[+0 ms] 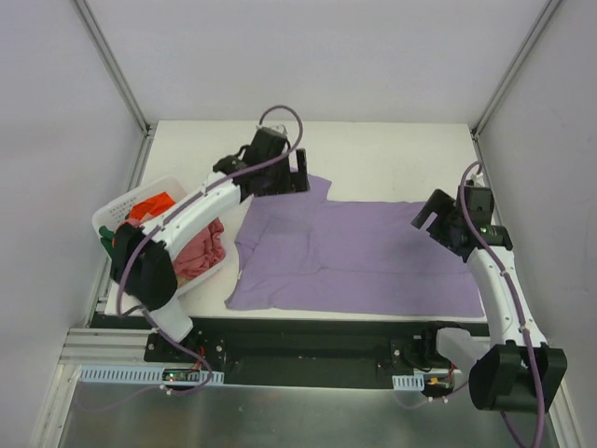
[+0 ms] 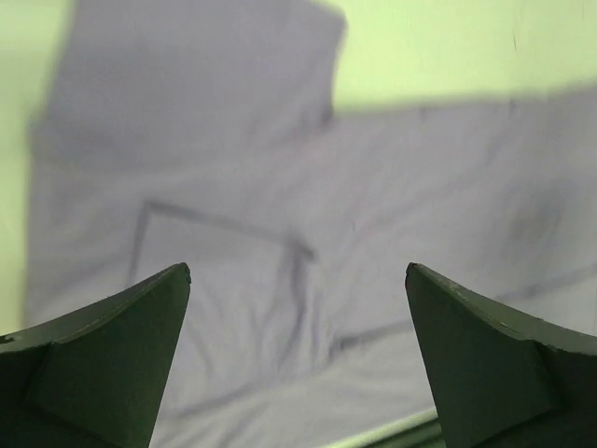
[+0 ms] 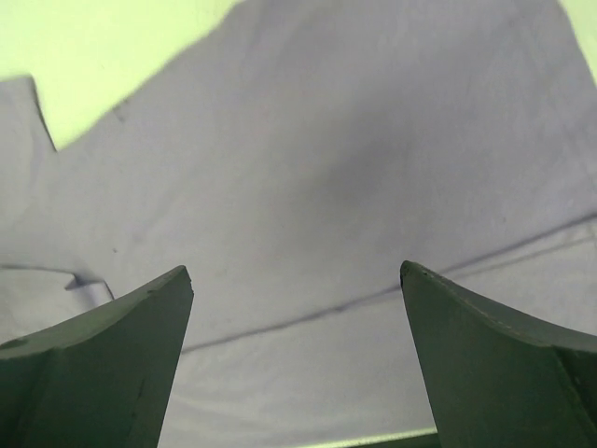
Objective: Fold and stack the t-shirts
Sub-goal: Grap the side of the flattened tshirt furthest away from the robot with both arms
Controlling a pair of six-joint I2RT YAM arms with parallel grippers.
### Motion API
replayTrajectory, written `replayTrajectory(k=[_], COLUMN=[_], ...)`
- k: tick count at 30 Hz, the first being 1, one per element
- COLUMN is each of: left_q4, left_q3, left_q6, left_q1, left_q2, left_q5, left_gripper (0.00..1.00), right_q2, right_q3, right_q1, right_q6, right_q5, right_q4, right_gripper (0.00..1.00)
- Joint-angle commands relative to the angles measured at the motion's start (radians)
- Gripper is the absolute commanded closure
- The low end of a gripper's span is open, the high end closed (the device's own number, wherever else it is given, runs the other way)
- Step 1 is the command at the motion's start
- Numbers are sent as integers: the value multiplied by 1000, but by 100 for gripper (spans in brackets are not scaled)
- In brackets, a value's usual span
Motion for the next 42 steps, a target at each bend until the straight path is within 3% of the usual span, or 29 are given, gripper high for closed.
replayTrajectory(k=[1, 4, 8, 11, 22, 32, 36, 42], left_q4=[-125, -210, -220, -204, -98, -95, -99, -199], left_q3=[291, 601, 931, 1077, 1057, 1019, 1016, 1010], left_q6=[78, 134, 214, 225, 85, 27, 48, 116], left_q1=[156, 216, 253, 278, 319, 319, 317, 304], left_q2=[240, 441, 725, 867, 996, 1019, 1020, 1010], left_q5=[-60, -38, -141, -97, 123, 161, 204, 141], left_gripper=[1, 1, 1, 1, 1, 2, 8, 18], right_q2=[80, 131, 166, 178, 211, 201, 202, 211], right_q3=[84, 105, 96, 87, 78, 64, 61, 56], right_q1=[-21, -30, -45, -53, -68, -85, -93, -100], right_q6=[-30, -33, -40, -43, -45, -46, -45, -40], right_q5=[42, 27, 22, 20, -49, -90, -96, -119], right_q4=[23, 26, 32, 37, 46, 58, 60, 63], right_gripper=[4, 4, 4, 4, 4, 4, 4, 4])
